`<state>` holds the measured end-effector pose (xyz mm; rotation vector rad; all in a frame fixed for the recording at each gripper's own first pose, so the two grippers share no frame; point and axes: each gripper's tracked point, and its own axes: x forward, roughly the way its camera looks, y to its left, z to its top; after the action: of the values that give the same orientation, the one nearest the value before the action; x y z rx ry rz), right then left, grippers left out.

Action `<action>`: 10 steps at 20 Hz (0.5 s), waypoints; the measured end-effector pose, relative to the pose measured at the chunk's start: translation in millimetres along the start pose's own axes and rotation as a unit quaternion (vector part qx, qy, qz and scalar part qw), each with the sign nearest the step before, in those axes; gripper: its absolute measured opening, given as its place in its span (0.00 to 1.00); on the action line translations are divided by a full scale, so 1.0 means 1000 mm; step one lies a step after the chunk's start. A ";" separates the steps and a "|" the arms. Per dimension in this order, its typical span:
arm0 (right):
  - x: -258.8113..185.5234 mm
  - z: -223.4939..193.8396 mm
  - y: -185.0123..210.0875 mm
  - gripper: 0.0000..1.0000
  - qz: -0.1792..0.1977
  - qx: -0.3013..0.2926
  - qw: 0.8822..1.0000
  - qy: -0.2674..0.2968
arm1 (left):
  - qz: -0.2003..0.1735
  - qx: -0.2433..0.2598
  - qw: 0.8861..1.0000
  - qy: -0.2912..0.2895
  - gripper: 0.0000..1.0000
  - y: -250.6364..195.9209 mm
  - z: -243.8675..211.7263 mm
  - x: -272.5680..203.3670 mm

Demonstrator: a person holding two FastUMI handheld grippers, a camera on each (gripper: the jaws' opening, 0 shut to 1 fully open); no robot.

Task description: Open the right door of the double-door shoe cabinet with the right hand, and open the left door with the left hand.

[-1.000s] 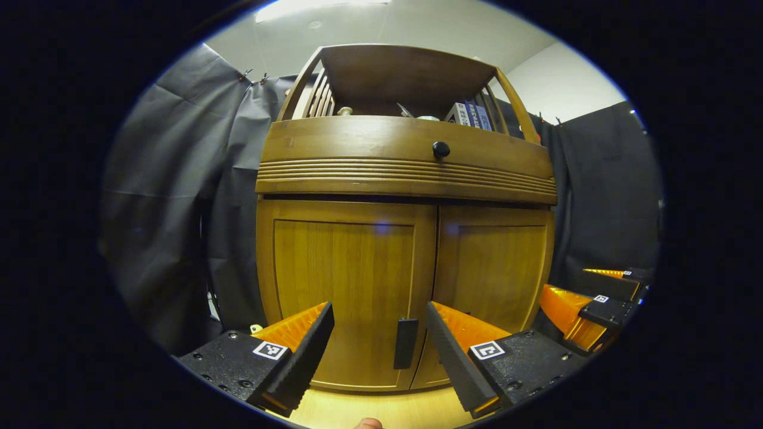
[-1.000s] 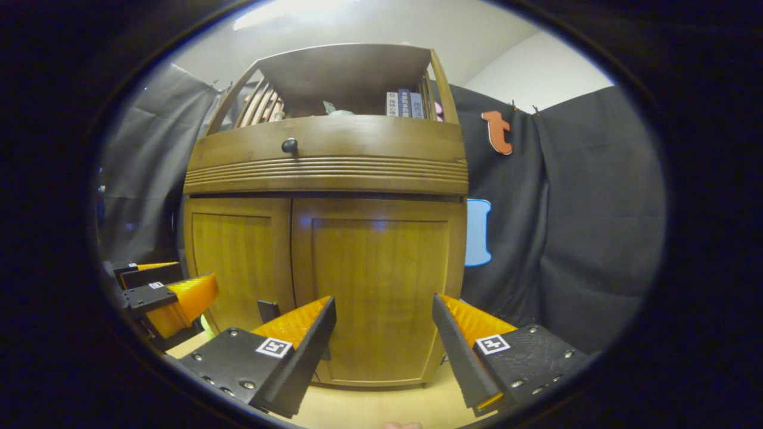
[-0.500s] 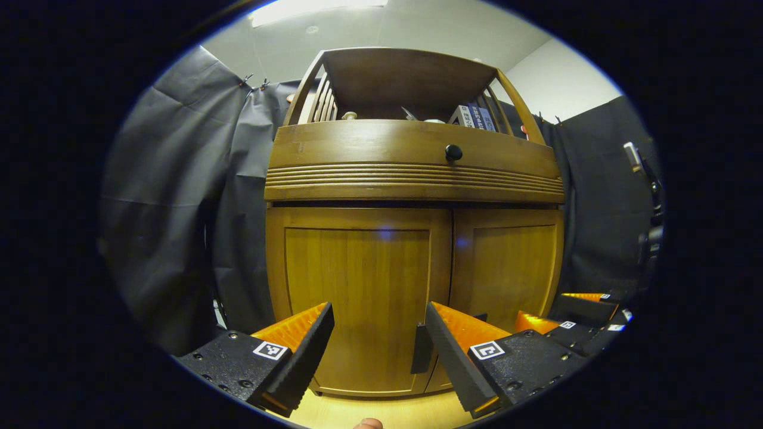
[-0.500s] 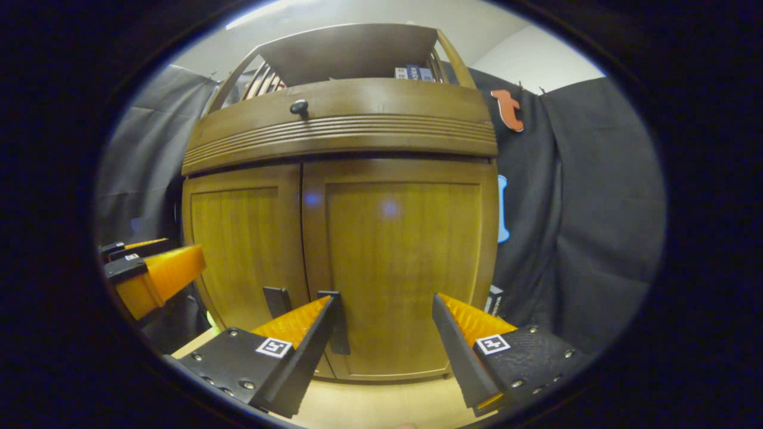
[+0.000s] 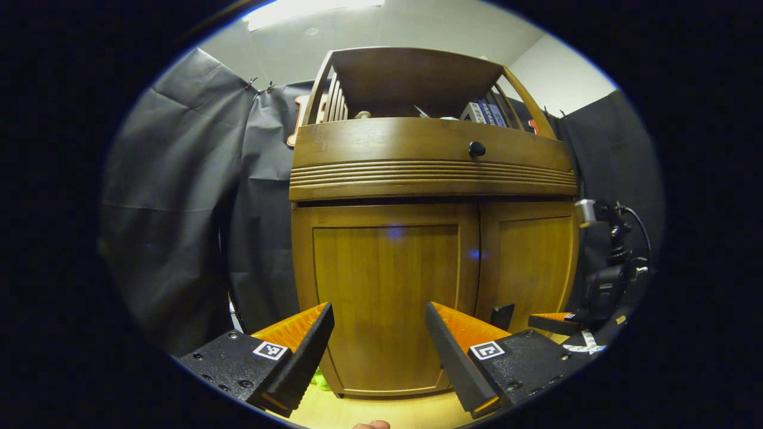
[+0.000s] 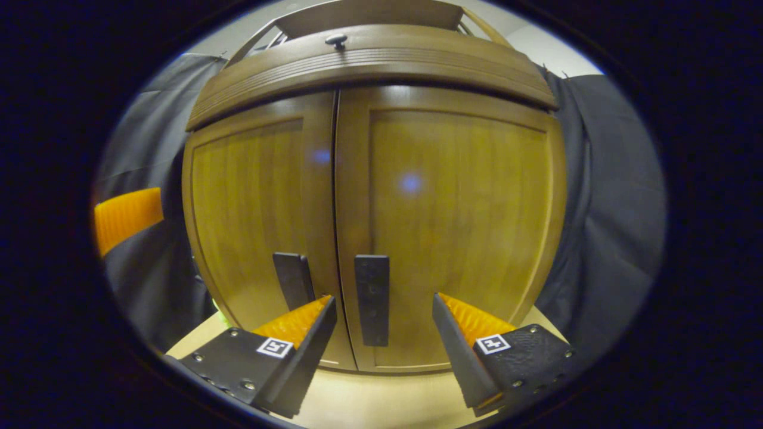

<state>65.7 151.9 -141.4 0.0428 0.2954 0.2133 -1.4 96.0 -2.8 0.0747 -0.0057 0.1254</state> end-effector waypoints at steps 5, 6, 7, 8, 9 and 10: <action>0.020 0.005 0.013 0.80 0.006 0.001 1.000 0.007 | 0.010 0.005 1.000 0.008 0.92 0.009 -0.005 0.002; 0.025 0.002 0.016 0.80 0.006 0.001 1.000 0.010 | 0.012 0.005 1.000 0.010 0.92 0.010 -0.005 0.002; 0.029 0.001 0.019 0.67 0.007 0.002 1.000 0.014 | 0.015 0.005 1.000 0.012 0.92 0.011 -0.007 0.001; 0.032 -0.003 0.017 0.58 0.007 0.003 1.000 0.018 | 0.018 0.005 1.000 0.014 0.92 0.012 -0.007 0.000; 0.041 -0.009 0.013 0.48 -0.008 0.002 1.000 0.024 | 0.020 0.005 1.000 0.017 0.92 0.013 -0.009 0.000; 0.048 -0.012 0.011 0.40 -0.011 0.016 0.999 0.027 | 0.024 0.006 1.000 0.018 0.92 0.014 -0.009 0.001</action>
<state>104.6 173.3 -165.8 0.0654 0.3522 0.1881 -2.4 110.7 -11.0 0.0840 0.0302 0.1743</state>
